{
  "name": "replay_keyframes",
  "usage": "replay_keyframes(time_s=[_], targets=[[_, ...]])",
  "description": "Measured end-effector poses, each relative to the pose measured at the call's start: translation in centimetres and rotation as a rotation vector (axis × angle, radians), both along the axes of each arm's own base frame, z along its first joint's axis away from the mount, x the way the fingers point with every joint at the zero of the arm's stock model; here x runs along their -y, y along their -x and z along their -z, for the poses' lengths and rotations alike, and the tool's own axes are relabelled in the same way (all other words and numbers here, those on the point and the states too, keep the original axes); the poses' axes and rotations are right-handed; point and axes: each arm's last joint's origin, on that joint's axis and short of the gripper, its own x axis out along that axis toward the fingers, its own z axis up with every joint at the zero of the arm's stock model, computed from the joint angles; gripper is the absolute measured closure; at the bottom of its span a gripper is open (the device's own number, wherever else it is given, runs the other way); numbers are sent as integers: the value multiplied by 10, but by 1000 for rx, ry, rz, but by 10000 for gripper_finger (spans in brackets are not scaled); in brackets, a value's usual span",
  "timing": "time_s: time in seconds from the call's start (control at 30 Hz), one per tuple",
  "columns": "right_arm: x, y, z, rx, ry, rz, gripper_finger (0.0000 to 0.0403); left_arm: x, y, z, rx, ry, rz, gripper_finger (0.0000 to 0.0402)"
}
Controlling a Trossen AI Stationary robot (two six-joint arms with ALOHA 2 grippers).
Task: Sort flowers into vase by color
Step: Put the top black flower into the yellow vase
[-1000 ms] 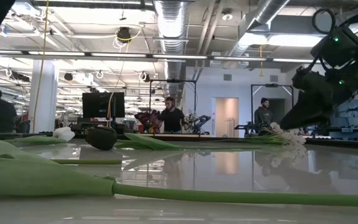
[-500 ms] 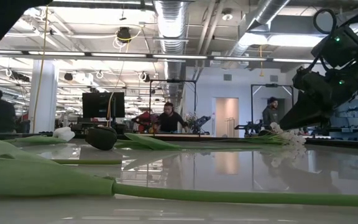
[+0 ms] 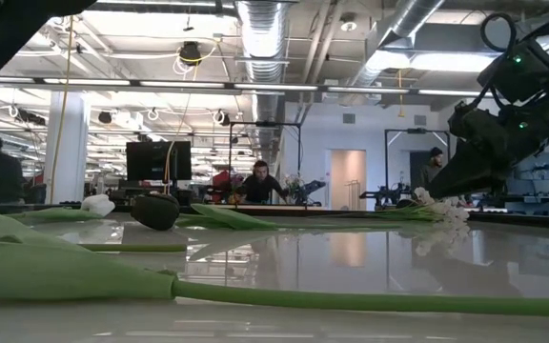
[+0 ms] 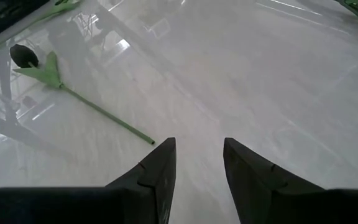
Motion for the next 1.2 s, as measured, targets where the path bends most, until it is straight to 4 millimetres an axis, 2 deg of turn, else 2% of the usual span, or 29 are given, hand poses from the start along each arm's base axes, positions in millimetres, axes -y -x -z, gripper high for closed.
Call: replay_keyframes(time_s=[0.27, 0.43, 0.7, 1.07, 1.2], targets=[[1, 0, 0, -2, 10, 16, 244, 0, -1, 3, -41, 6, 8, 401], [1, 0, 0, -1, 12, 19, 244, -1, -3, 11, -47, 17, 22, 401], [1, 0, 0, 0, 13, 19, 244, -9, -5, 9, -51, 54, 47, 401], [2, 0, -1, -5, 29, 41, 243, -18, -5, 16, -39, 143, 65, 401], [2, 0, -1, -6, 35, 52, 243, -21, -9, 26, 9, 184, 74, 401]])
